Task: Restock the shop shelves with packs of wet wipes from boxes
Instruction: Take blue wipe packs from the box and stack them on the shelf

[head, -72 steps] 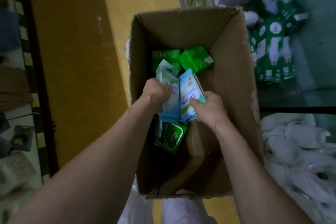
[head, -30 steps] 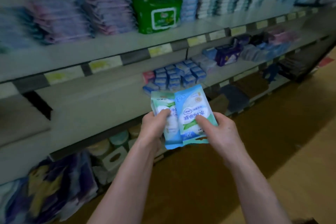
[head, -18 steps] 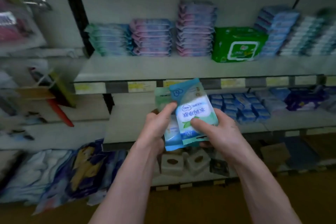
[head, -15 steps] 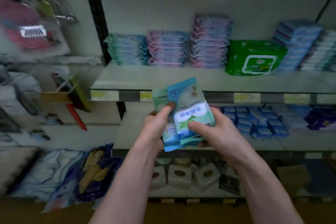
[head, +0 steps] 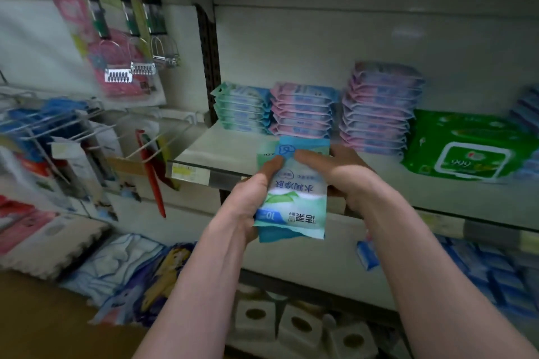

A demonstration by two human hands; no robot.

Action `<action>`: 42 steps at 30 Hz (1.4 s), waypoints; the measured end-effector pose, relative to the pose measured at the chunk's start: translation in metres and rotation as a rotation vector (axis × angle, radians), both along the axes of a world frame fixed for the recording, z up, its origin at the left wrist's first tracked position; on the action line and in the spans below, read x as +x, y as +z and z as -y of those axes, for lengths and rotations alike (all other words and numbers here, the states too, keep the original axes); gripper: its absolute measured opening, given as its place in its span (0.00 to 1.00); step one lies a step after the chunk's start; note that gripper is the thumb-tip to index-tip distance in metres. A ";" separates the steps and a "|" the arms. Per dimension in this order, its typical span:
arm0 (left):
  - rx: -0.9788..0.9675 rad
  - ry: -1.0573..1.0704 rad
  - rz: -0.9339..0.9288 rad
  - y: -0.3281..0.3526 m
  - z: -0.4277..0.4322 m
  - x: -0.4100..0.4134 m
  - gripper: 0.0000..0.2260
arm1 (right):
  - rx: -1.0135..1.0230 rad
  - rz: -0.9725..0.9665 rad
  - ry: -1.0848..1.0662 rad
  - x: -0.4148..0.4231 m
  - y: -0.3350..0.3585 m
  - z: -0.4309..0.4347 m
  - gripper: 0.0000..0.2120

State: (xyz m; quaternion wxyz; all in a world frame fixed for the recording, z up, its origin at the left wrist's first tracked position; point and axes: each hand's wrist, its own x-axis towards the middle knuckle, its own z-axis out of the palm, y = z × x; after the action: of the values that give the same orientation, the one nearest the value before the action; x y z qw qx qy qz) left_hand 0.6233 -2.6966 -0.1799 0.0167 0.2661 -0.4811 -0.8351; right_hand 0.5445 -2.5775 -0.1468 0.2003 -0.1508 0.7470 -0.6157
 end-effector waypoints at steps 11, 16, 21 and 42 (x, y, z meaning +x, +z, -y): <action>0.370 0.381 -0.242 -0.003 0.014 -0.010 0.05 | -0.420 0.104 -0.321 -0.027 0.003 -0.003 0.07; 0.364 0.364 -0.333 -0.010 0.020 -0.024 0.13 | -0.466 0.154 -0.280 -0.011 -0.013 0.023 0.25; 0.323 0.215 -0.403 -0.012 0.040 -0.037 0.26 | -0.339 0.101 -0.231 -0.007 -0.027 0.045 0.21; 0.305 0.100 -0.435 0.011 0.169 -0.113 0.22 | -0.254 0.098 -0.101 -0.080 -0.004 0.155 0.13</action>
State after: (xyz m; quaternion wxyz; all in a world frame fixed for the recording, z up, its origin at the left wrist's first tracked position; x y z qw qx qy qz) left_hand 0.5100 -2.8658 -0.1688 0.1206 0.1034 -0.3211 -0.9336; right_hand 0.4641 -2.7320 -0.1513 0.1848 -0.1068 0.6591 -0.7211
